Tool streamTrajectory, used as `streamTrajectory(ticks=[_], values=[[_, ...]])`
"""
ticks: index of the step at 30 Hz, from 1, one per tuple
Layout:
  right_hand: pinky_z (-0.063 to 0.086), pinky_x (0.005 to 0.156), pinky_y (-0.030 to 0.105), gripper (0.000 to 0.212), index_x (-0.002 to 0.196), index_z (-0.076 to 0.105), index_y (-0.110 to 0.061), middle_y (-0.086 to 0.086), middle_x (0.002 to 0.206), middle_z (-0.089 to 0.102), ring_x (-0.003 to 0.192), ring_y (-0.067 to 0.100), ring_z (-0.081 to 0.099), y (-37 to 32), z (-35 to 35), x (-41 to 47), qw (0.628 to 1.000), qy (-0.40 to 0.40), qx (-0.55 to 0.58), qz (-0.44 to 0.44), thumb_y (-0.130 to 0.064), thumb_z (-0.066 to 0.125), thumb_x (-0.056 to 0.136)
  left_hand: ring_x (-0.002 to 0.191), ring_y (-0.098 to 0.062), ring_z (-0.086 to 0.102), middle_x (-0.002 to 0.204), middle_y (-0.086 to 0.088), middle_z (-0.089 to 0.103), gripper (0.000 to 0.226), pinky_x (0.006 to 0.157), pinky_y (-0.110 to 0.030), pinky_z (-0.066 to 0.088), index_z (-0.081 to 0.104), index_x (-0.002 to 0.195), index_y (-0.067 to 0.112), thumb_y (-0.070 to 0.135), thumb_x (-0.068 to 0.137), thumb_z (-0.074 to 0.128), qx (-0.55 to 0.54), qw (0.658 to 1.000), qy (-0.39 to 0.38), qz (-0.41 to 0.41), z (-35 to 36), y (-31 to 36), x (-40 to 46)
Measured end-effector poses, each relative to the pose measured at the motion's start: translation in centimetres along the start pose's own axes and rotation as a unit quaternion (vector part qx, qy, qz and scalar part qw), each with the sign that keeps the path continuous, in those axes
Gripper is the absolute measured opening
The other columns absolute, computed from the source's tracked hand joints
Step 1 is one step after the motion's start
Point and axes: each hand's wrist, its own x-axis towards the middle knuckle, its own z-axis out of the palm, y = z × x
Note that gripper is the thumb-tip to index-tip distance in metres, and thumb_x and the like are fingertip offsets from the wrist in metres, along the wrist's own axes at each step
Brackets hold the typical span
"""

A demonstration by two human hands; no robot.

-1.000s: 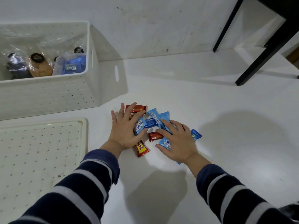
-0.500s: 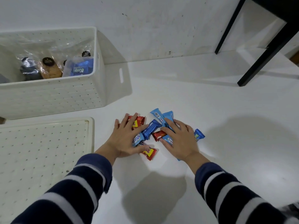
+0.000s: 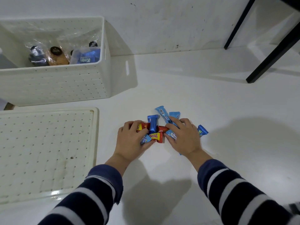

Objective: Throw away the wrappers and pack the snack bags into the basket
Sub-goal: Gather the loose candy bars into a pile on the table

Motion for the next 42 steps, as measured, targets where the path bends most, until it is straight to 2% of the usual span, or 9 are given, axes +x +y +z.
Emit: streamTrajectory(ticks=[5, 11, 14, 18, 23, 27, 33, 38, 42], values=[[0.055, 0.061, 0.037, 0.034, 0.101, 0.068, -0.016, 0.005, 0.109, 0.068, 0.081, 0.026, 0.062, -0.3, 0.1, -0.6, 1.000, 0.029, -0.002, 0.000, -0.036, 0.074, 0.074, 0.089, -0.030, 0.058, 0.108, -0.003, 0.065, 0.037, 0.057, -0.035, 0.048, 0.069, 0.093, 0.024, 0.055, 0.072, 0.070, -0.004, 1.000, 0.008, -0.022, 0.3, 0.7, 0.3], [0.055, 0.051, 0.033, 0.038, 0.099, 0.069, -0.013, 0.008, 0.104, 0.069, 0.070, 0.024, 0.068, -0.3, -0.3, -0.8, 0.998, 0.059, 0.002, 0.007, -0.035, 0.080, 0.069, 0.092, -0.029, 0.059, 0.109, -0.005, 0.065, 0.050, 0.059, -0.035, 0.049, 0.070, 0.096, 0.023, 0.064, 0.079, 0.048, -0.009, 0.999, 0.003, -0.038, -0.2, 1.0, -0.2], [0.051, 0.042, 0.029, 0.038, 0.097, 0.069, -0.012, 0.008, 0.103, 0.069, 0.057, 0.022, 0.065, -0.2, -0.4, -0.8, 0.998, 0.069, 0.005, 0.012, -0.033, 0.081, 0.068, 0.088, -0.029, 0.059, 0.106, -0.005, 0.066, 0.048, 0.058, -0.035, 0.050, 0.071, 0.093, 0.021, 0.063, 0.078, 0.052, -0.025, 0.999, 0.020, -0.038, -0.3, 0.9, -0.6], [0.050, 0.037, 0.029, 0.040, 0.098, 0.068, -0.010, 0.009, 0.101, 0.070, 0.054, 0.021, 0.065, -0.2, -0.5, -0.5, 0.997, 0.075, 0.011, 0.034, -0.032, 0.082, 0.067, 0.088, -0.029, 0.058, 0.107, -0.005, 0.065, 0.047, 0.060, -0.035, 0.052, 0.070, 0.095, 0.020, 0.061, 0.079, 0.053, -0.039, 0.998, 0.022, -0.048, -0.3, 0.8, -0.7], [0.047, 0.036, 0.024, 0.038, 0.090, 0.066, -0.007, 0.009, 0.084, 0.070, 0.051, 0.019, 0.063, -0.4, -0.8, -0.1, 0.993, 0.102, 0.043, 0.034, -0.030, 0.084, 0.066, 0.088, -0.030, 0.059, 0.108, -0.006, 0.065, 0.051, 0.060, -0.034, 0.052, 0.071, 0.096, 0.019, 0.064, 0.081, 0.052, -0.038, 0.997, 0.036, -0.051, -0.8, 0.8, -1.1], [0.053, 0.041, 0.032, 0.037, 0.096, 0.064, -0.004, 0.012, 0.083, 0.067, 0.056, 0.023, 0.063, -0.7, -1.2, -0.2, 0.992, 0.071, 0.075, 0.069, -0.027, 0.081, 0.072, 0.086, -0.030, 0.059, 0.107, -0.007, 0.065, 0.066, 0.061, -0.035, 0.052, 0.071, 0.098, 0.018, 0.070, 0.084, 0.031, -0.043, 0.997, 0.038, -0.058, -1.9, 1.1, -1.3], [0.053, 0.045, 0.034, 0.035, 0.097, 0.062, -0.003, 0.013, 0.084, 0.066, 0.059, 0.024, 0.064, -1.3, -2.6, -0.1, 0.989, 0.065, 0.099, 0.086, -0.026, 0.078, 0.075, 0.087, -0.032, 0.059, 0.110, -0.007, 0.064, 0.035, 0.061, -0.038, 0.052, 0.070, 0.100, 0.018, 0.042, 0.075, 0.073, -0.033, 0.997, 0.034, -0.063, -2.9, 0.5, -1.3], [0.048, 0.039, 0.029, 0.035, 0.092, 0.063, -0.004, 0.010, 0.079, 0.065, 0.051, 0.022, 0.061, -2.1, -6.3, 2.0, 0.990, 0.104, 0.081, 0.049, -0.025, 0.081, 0.070, 0.083, -0.028, 0.058, 0.105, -0.003, 0.064, 0.037, 0.060, -0.034, 0.051, 0.071, 0.099, 0.020, 0.047, 0.073, 0.073, -0.013, 0.995, 0.078, -0.063, -5.7, 0.2, -0.7], [0.048, 0.041, 0.029, 0.033, 0.095, 0.062, -0.004, 0.011, 0.084, 0.065, 0.055, 0.025, 0.062, -3.7, -10.0, 4.4, 0.988, 0.125, 0.092, 0.029, -0.027, 0.077, 0.075, 0.080, -0.027, 0.058, 0.103, -0.002, 0.065, 0.037, 0.059, -0.032, 0.049, 0.071, 0.096, 0.020, 0.048, 0.072, 0.073, 0.007, 0.990, 0.127, -0.066, -10.0, -0.4, 0.0]])
